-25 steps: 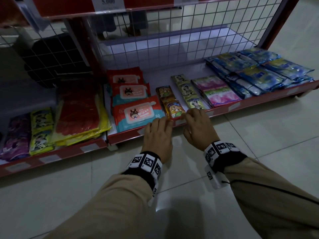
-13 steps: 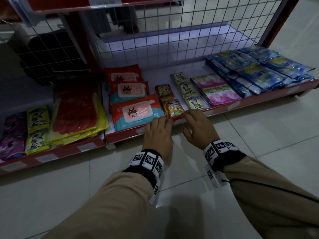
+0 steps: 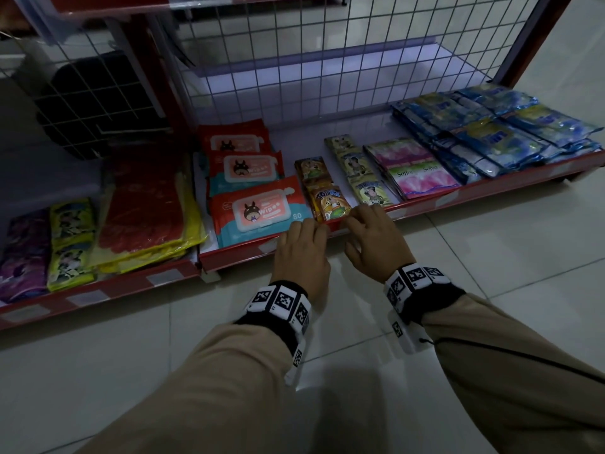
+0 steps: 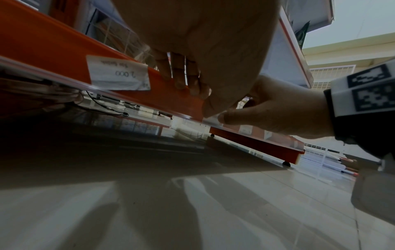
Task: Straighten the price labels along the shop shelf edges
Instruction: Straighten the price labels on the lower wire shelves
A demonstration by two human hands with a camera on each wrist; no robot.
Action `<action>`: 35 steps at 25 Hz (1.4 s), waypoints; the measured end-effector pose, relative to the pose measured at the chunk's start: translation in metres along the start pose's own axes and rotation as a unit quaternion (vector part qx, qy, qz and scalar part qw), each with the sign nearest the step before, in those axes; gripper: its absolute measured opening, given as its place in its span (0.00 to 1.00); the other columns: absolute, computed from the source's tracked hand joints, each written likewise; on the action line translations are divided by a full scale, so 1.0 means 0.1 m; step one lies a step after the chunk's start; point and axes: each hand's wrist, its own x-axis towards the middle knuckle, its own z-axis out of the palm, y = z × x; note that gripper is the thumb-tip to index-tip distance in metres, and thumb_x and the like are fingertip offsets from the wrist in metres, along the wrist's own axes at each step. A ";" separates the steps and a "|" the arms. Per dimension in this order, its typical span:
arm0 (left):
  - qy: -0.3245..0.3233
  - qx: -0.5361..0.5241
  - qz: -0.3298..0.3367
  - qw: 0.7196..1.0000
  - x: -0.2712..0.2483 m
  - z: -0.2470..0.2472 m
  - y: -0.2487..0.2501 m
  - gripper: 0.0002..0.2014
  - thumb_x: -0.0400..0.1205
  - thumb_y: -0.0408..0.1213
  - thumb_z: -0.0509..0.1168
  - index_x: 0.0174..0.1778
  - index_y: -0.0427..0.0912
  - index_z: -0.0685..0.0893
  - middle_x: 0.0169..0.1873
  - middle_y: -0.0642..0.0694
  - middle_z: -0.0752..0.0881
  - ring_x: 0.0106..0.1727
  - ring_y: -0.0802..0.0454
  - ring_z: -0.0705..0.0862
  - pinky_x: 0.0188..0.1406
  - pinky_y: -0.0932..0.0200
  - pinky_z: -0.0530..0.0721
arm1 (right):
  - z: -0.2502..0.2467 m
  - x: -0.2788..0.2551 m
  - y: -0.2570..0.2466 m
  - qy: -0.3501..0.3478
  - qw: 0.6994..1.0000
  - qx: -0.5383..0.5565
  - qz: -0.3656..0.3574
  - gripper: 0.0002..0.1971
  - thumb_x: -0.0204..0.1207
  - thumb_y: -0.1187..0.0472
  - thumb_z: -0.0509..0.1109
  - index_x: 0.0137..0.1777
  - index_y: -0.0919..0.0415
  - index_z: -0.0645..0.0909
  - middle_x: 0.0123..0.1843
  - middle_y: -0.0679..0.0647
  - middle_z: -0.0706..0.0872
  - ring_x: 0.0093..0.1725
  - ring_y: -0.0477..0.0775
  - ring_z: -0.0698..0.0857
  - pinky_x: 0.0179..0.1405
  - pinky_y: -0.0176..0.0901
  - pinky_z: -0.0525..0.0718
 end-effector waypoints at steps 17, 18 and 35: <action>0.010 -0.180 -0.057 0.982 0.12 -0.11 -0.09 0.19 0.88 0.46 0.51 0.71 0.41 0.72 0.63 0.42 0.80 0.63 0.44 0.73 0.60 0.51 0.72 | -0.10 0.18 -0.10 0.024 0.781 0.560 0.274 0.12 0.76 0.75 0.69 0.59 0.78 0.79 0.45 0.64 0.87 0.40 0.47 0.87 0.41 0.36 0.88; 0.008 -0.172 -0.060 0.983 0.12 -0.11 -0.08 0.18 0.88 0.45 0.51 0.69 0.40 0.74 0.61 0.41 0.80 0.61 0.44 0.74 0.59 0.52 0.72 | -0.10 0.17 -0.11 0.012 0.775 0.570 0.272 0.12 0.77 0.75 0.68 0.59 0.78 0.79 0.47 0.67 0.87 0.40 0.51 0.88 0.41 0.38 0.88; 0.003 -0.117 -0.044 0.992 0.11 -0.14 -0.06 0.12 0.87 0.42 0.54 0.61 0.42 0.77 0.56 0.45 0.80 0.57 0.48 0.73 0.54 0.56 0.71 | -0.29 0.30 0.02 0.000 0.974 0.218 0.059 0.08 0.73 0.69 0.71 0.49 0.61 0.88 0.46 0.57 0.90 0.46 0.56 0.86 0.47 0.48 0.83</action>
